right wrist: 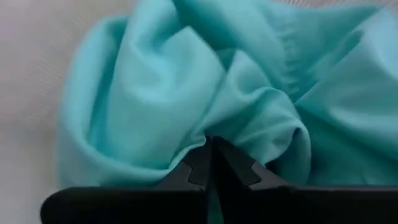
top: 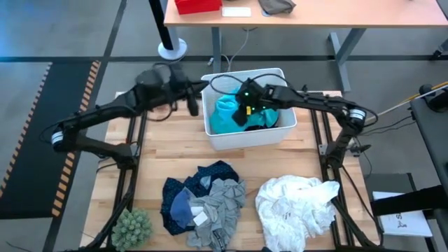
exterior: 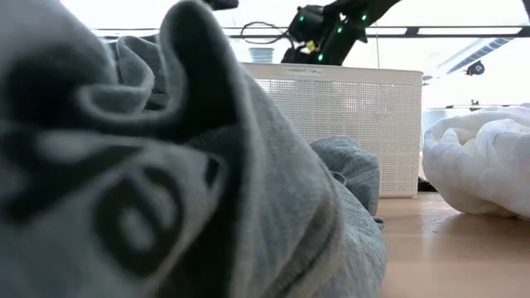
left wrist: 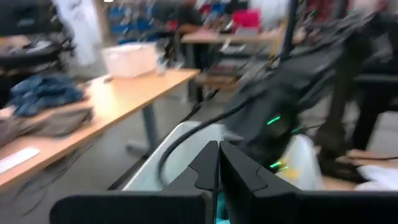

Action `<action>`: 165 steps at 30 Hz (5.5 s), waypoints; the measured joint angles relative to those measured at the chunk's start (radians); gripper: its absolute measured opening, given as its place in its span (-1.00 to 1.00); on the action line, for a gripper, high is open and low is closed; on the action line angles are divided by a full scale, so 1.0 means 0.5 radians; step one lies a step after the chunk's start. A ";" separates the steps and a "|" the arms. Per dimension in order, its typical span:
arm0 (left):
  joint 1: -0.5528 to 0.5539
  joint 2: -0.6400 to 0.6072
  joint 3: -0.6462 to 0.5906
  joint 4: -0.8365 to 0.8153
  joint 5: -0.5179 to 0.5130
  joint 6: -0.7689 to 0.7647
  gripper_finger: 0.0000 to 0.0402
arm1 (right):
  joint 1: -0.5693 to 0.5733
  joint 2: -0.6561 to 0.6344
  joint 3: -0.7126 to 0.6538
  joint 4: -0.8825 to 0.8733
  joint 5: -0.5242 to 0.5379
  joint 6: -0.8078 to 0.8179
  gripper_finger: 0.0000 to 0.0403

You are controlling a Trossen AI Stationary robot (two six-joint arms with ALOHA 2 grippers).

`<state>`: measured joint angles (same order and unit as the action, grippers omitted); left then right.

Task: Sort clothes
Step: Put the blue blouse in the bin, then put the gray sock in the bin

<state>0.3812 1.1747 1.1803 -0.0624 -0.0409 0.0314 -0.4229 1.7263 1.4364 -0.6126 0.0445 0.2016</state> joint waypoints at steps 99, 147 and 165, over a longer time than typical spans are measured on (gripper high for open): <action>-0.551 -0.482 -0.714 -0.002 0.117 0.120 -1.00 | 1.631 -0.454 -0.900 1.055 0.250 0.073 -0.23; -0.550 -0.415 -0.717 0.181 0.045 0.281 -1.00 | 1.430 0.733 0.334 0.660 -0.671 0.048 0.23; -0.550 -0.415 -0.716 0.195 -0.008 0.288 -1.00 | 1.360 0.872 0.330 0.776 -0.909 0.126 -0.28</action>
<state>0.1064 0.9672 0.8221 0.0349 -0.0450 0.1753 0.2568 2.1624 1.6012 -0.2245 -0.4101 0.2647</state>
